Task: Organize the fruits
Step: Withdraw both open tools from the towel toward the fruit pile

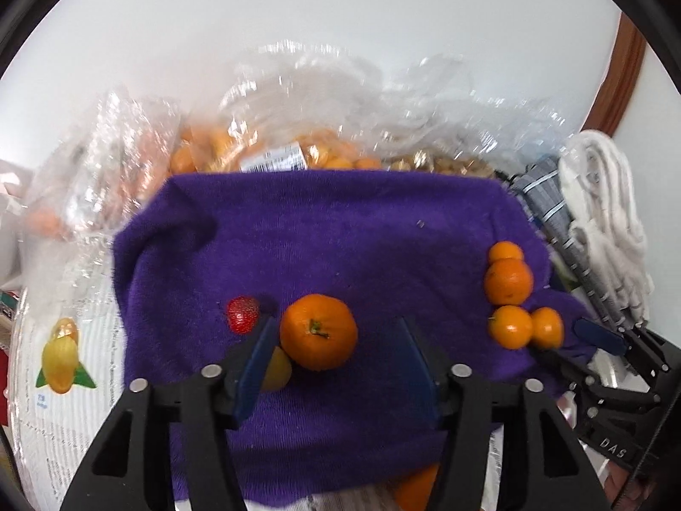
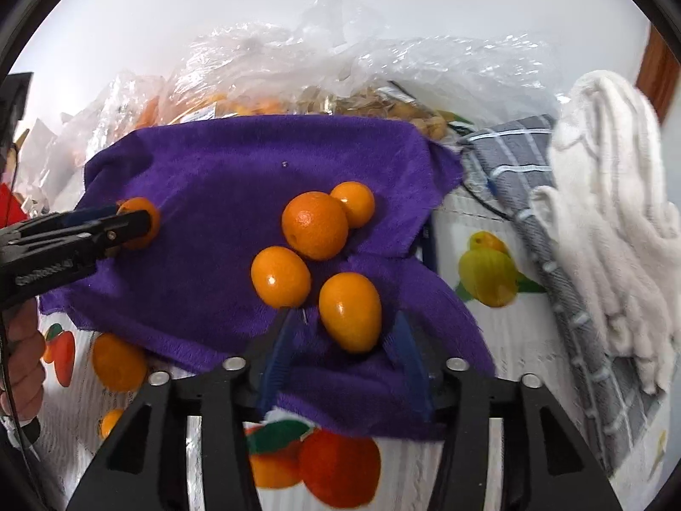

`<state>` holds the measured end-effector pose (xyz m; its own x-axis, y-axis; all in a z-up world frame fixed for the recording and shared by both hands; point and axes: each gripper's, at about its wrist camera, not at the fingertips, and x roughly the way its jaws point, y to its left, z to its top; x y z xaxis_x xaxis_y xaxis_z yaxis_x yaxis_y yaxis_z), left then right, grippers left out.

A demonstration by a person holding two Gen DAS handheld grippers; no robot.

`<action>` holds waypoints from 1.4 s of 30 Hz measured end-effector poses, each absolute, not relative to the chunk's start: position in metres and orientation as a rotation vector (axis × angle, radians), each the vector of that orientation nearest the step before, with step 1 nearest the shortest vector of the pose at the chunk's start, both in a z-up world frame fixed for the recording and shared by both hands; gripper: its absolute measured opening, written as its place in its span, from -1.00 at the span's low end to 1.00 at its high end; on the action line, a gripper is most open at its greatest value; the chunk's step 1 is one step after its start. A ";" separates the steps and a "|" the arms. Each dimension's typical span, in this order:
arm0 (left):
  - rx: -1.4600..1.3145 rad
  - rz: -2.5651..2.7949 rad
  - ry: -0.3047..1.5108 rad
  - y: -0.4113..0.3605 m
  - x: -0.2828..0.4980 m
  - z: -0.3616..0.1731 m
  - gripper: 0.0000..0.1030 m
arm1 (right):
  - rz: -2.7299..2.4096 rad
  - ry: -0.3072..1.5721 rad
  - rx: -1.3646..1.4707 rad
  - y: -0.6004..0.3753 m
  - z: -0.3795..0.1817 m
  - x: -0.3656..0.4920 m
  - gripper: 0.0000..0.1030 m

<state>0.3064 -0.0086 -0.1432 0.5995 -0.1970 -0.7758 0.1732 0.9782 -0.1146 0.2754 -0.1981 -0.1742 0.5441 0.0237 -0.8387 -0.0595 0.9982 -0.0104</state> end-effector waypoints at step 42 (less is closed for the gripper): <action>-0.054 -0.031 0.894 0.121 0.149 -0.192 0.41 | 0.293 0.968 0.026 -0.093 -0.191 0.184 0.09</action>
<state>0.1492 0.1213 -0.1918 0.6261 -0.0496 -0.7781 0.0042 0.9982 -0.0603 0.1838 -0.0926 -0.1914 0.5307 0.2570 -0.8077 -0.2343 0.9603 0.1516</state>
